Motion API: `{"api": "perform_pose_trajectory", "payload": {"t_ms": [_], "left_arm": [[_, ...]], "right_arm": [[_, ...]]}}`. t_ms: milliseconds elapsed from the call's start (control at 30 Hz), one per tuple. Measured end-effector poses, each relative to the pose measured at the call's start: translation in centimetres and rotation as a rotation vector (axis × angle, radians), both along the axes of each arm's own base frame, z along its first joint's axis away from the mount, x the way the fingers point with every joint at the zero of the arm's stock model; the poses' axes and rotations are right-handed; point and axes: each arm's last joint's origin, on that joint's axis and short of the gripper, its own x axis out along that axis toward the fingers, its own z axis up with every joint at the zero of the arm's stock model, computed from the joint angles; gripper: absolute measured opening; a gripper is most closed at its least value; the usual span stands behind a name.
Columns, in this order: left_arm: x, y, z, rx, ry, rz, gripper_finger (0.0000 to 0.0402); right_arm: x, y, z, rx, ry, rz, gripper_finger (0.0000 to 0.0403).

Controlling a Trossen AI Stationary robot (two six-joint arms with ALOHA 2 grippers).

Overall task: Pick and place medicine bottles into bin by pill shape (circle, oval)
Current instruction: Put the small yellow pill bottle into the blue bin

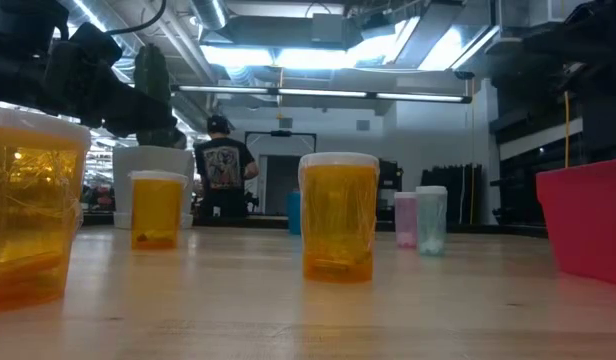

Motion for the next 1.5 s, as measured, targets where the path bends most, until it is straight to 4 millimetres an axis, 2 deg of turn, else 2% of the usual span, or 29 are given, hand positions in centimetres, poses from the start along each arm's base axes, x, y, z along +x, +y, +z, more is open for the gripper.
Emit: {"api": "perform_pose_trajectory", "payload": {"t_ms": [300,467,600,800,967,1100,1200,1500], "left_arm": [[0.0,0.0,0.0,0.0,0.0,0.0,0.0247],[0.0,0.0,0.0,0.0,0.0,0.0,0.0247],[0.0,0.0,0.0,0.0,0.0,0.0,0.0247],[0.0,0.0,0.0,0.003,0.0,0.0,0.0247],[0.0,0.0,0.0,0.08,0.018,-0.009,0.0247],[0.0,0.0,0.0,0.115,0.027,-0.014,0.0247],[0.0,0.0,0.0,0.096,0.022,-0.011,0.0247],[0.0,0.0,0.2,0.082,-0.001,-0.009,0.0247]], "right_arm": [[0.4,-0.7,2.7,0.071,0.359,-0.132,0.031],[2.3,-1.1,4.3,0.075,0.551,-0.196,0.031],[4.4,-1.8,4.8,0.046,0.745,-0.249,0.031],[8.0,-3.5,4.0,0.032,0.96,-0.183,0.031],[10.3,-5.2,3.6,0.02,1.05,-0.201,0.031],[11.2,-6.1,2.9,0.019,1.103,-0.177,0.031],[11.5,-6.6,2.1,0.052,1.137,-0.119,0.031],[13.5,-7.6,-0.4,0.041,1.179,-0.086,0.031]]}}
